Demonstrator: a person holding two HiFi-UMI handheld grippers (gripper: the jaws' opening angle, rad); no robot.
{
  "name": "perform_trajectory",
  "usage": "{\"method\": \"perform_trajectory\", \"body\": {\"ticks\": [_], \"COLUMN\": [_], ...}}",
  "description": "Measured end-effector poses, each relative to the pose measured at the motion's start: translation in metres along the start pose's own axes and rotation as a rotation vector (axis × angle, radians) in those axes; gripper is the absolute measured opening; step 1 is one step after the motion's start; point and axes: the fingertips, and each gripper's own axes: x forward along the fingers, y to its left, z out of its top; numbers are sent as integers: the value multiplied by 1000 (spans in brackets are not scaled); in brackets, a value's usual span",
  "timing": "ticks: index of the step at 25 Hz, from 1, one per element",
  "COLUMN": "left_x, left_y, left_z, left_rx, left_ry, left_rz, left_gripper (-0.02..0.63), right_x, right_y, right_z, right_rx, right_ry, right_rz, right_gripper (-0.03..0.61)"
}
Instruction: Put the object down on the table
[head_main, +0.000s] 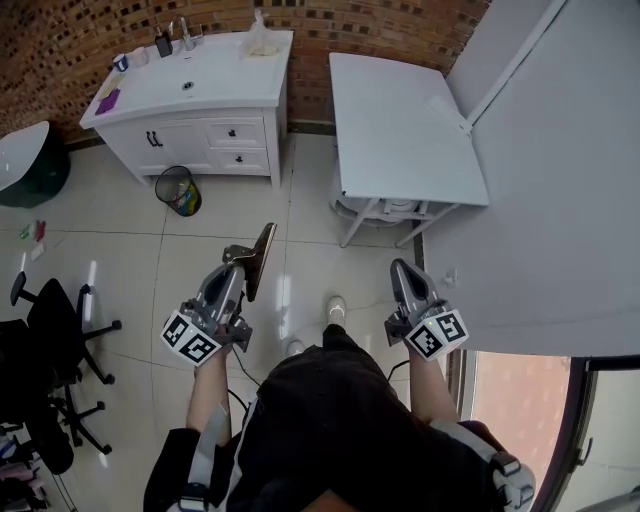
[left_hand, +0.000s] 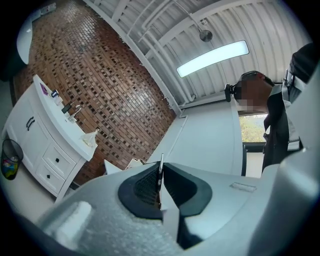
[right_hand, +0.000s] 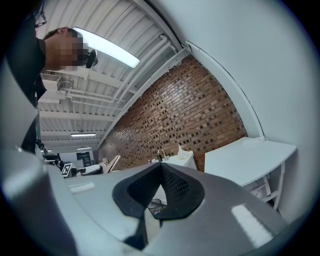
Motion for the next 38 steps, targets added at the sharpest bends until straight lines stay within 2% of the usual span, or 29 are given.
{"method": "perform_trajectory", "body": {"ticks": [4, 9, 13, 27, 33, 38], "left_x": [30, 67, 103, 216, 254, 276], "left_y": [4, 17, 27, 65, 76, 91], "left_z": [1, 15, 19, -2, -2, -5], "left_rx": [20, 22, 47, 24, -2, -22], "left_ry": [7, -34, -42, -80, -113, -78], "left_rz": [-6, 2, -2, 4, -2, -24], "left_gripper": [12, 12, 12, 12, 12, 12], "right_x": [32, 73, 96, 131, 134, 143], "right_y": [-21, -50, -84, -194, -225, -234], "right_z": [4, 26, 38, 82, 100, 104], "right_rx": [44, 28, 43, 57, 63, 62], "right_ry": [-31, -67, -90, -118, -119, -113], "right_rz": [50, 99, 97, 79, 60, 37], "right_gripper": [3, 3, 3, 3, 3, 3]}}
